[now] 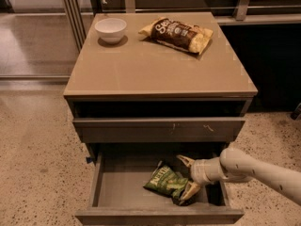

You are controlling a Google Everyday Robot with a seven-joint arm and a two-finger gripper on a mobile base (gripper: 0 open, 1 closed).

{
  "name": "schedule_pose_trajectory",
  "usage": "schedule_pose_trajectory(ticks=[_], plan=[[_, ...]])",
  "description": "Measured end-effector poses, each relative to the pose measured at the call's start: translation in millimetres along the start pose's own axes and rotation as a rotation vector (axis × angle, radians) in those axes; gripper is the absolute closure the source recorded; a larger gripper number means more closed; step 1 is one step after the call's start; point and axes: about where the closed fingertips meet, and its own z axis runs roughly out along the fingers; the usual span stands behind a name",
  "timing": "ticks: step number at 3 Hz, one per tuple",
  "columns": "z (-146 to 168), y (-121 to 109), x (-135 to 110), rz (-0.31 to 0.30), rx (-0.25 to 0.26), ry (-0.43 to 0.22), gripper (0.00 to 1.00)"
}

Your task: Place green jalapeno chip bag into middle drawer

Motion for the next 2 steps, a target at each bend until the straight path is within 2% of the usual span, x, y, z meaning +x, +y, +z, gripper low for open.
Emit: schedule_pose_trajectory(ticks=[1,2], plan=[[0,0,0,0.000,0.000,0.000,0.00],[-29,-9,11,-0.007,0.025,0.060,0.00]])
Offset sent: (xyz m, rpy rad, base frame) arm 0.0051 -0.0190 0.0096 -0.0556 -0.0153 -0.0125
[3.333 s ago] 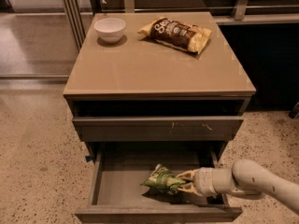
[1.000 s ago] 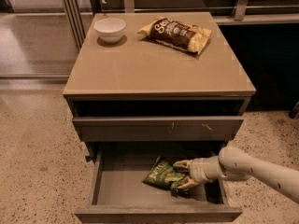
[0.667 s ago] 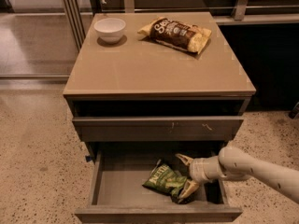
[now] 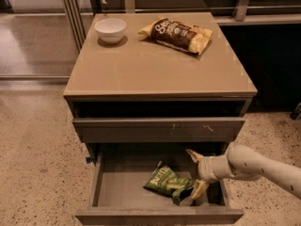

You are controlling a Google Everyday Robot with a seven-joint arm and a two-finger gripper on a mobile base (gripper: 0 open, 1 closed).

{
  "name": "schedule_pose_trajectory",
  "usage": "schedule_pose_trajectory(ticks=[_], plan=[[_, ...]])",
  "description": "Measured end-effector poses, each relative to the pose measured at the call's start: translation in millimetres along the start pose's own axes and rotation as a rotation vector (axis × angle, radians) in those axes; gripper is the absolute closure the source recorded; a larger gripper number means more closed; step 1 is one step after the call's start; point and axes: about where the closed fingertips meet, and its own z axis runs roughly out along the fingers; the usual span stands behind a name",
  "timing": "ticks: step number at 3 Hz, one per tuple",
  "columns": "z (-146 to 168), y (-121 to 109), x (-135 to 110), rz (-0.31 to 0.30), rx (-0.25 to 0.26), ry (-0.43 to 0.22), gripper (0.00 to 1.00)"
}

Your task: Place green jalapeno chip bag into middle drawer

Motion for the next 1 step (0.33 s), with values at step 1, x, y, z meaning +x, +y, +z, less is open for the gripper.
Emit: schedule_pose_trajectory(ticks=[1], plan=[[-0.4,-0.3,-0.1,-0.001,0.000,0.001,0.00]])
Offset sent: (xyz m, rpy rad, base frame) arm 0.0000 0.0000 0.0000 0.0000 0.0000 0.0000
